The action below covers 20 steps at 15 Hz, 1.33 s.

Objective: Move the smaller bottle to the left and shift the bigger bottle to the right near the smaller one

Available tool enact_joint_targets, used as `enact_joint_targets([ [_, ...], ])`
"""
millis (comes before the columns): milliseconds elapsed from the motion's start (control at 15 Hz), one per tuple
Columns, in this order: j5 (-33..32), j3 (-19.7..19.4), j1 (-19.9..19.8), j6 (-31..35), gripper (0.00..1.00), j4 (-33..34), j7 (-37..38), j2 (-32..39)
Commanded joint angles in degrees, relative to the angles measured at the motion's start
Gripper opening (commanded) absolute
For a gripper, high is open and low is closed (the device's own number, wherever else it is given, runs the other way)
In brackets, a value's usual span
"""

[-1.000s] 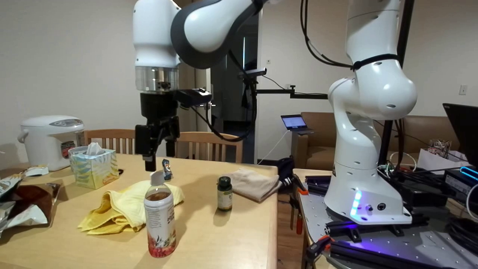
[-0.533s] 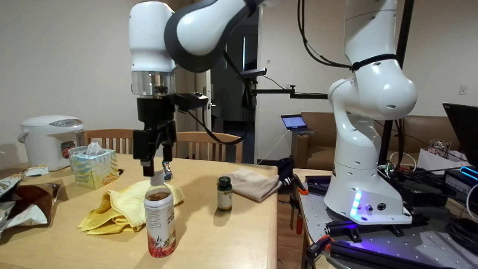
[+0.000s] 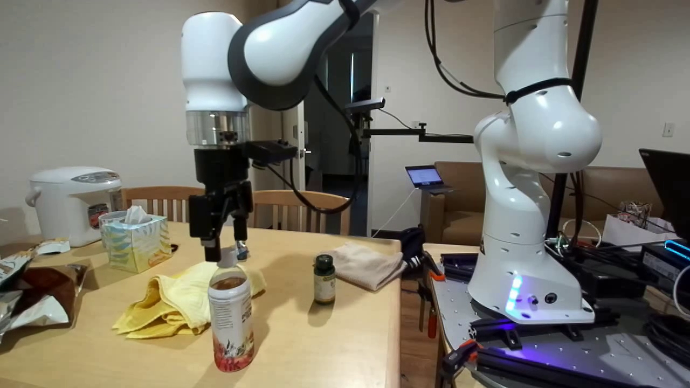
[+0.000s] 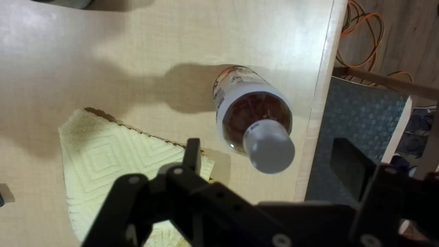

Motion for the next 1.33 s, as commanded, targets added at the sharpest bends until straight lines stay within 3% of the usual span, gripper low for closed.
enact_joint_targets([
  [0, 2.78, 1.04, -1.56, -2.69, 0.99, 1.88, -2.58, 1.41],
  [67, 2.99, 1.05, -1.62, -2.78, 0.98, 1.90, -2.60, 1.50],
  [133, 3.23, 1.10, -1.63, -2.95, 0.74, 1.95, -2.76, 1.57],
  [267, 2.96, 1.13, -1.50, -3.45, 0.67, 2.24, -2.77, 2.01],
  [800, 2.99, 1.48, -1.41, -4.08, 0.14, 2.99, -3.18, 3.01],
  [867, 3.00, 1.48, -1.42, -4.16, 0.11, 3.08, -3.19, 3.04],
  [1267, 1.23, 0.88, -1.23, -3.64, 0.11, 2.03, -0.81, 1.58],
])
